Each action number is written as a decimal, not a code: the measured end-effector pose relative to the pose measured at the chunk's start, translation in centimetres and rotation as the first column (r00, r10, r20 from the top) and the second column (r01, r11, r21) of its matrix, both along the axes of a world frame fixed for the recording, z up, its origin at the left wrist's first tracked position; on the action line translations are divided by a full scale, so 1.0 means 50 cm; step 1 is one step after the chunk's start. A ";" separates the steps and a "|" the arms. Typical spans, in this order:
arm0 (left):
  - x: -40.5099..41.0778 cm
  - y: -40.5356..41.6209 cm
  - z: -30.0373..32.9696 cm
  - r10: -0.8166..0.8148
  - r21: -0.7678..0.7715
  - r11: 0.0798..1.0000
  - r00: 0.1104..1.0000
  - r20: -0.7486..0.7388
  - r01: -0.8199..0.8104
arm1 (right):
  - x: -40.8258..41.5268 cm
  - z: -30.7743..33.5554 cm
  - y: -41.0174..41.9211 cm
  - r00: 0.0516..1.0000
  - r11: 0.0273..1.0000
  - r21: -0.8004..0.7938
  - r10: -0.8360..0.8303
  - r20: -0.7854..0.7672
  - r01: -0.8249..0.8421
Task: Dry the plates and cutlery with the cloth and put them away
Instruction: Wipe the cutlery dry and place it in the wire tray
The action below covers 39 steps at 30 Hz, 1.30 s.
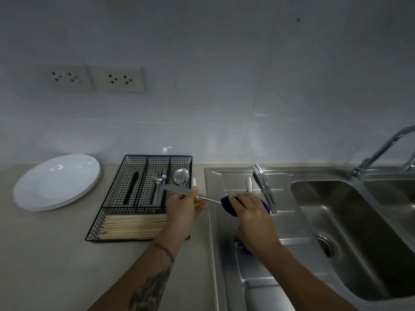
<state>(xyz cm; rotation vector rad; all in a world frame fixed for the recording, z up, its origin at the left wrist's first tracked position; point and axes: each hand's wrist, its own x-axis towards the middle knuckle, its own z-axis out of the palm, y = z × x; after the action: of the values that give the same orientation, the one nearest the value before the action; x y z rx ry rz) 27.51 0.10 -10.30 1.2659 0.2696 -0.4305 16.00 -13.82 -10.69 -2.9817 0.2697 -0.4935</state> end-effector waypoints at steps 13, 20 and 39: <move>0.143 0.108 0.002 0.118 0.236 0.962 0.989 0.091 -0.136 | 0.100 -0.019 0.080 0.983 0.983 0.106 0.159 -0.092 -0.150; 0.250 0.141 -0.017 0.026 0.388 0.920 0.996 0.085 -0.058 | 0.119 -0.025 0.056 0.996 0.989 0.126 0.087 -0.033 -0.082; 0.401 0.259 -0.093 -0.220 0.862 0.507 0.966 0.137 -0.007 | 0.191 -0.059 0.073 0.987 0.986 0.147 0.101 -0.122 -0.082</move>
<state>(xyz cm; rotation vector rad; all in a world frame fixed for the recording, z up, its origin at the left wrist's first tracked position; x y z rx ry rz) 47.56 13.03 -14.95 2.3383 0.2035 -0.2304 25.54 -10.14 -13.65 -2.8746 0.1695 -0.2597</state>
